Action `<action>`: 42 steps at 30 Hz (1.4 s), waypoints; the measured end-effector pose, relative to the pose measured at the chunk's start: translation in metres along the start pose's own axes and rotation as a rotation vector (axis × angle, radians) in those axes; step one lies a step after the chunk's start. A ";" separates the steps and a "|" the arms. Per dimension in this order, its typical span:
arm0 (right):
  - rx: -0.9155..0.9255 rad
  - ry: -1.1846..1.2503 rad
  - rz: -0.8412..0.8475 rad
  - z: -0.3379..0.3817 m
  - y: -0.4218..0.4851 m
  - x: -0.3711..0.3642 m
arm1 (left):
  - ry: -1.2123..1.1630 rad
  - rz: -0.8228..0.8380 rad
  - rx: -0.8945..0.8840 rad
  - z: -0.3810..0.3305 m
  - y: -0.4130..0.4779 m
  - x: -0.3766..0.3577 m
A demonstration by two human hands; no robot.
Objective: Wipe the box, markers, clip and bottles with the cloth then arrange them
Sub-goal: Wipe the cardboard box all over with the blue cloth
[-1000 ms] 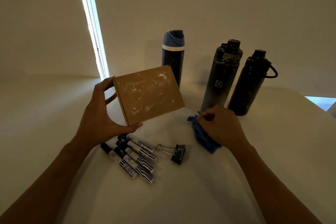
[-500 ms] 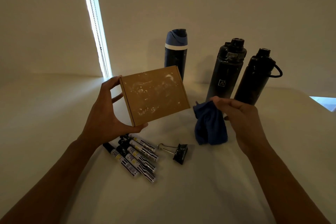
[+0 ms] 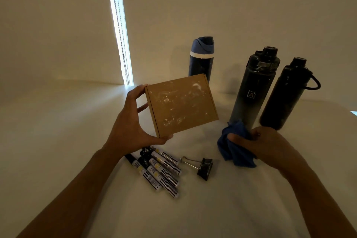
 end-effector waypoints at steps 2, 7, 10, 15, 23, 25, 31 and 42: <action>-0.048 0.122 0.008 -0.003 0.000 0.001 | 0.003 -0.003 -0.010 -0.002 0.000 0.001; -0.080 0.264 0.006 -0.007 0.003 0.004 | -0.001 -0.005 -0.022 -0.004 0.002 0.000; 0.113 0.222 -0.103 0.003 0.002 0.006 | -0.005 -0.018 -0.025 -0.003 0.005 0.001; 0.521 0.264 -0.364 0.029 -0.013 0.005 | 0.004 -0.059 -0.026 -0.007 0.022 0.010; 0.466 0.596 -0.407 0.043 -0.015 -0.022 | -0.034 -0.112 0.000 -0.009 0.027 0.014; 0.506 0.583 -0.341 0.042 -0.014 -0.033 | -0.028 -0.090 0.004 -0.006 0.020 0.013; 0.552 0.573 -0.402 0.036 -0.009 -0.037 | -0.001 -0.099 -0.012 -0.001 0.016 0.013; 0.480 0.486 -0.206 0.025 -0.007 -0.067 | 0.012 -0.091 -0.009 -0.006 0.013 0.010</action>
Point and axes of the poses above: each hand's wrist, its own y-axis towards the middle knuckle, its own x-axis out of the back of the hand, z = x × y, the point moved 4 cm from there along y, towards the middle knuckle, and after that the axes turned 14 degrees about y, right-handed, at the moved point
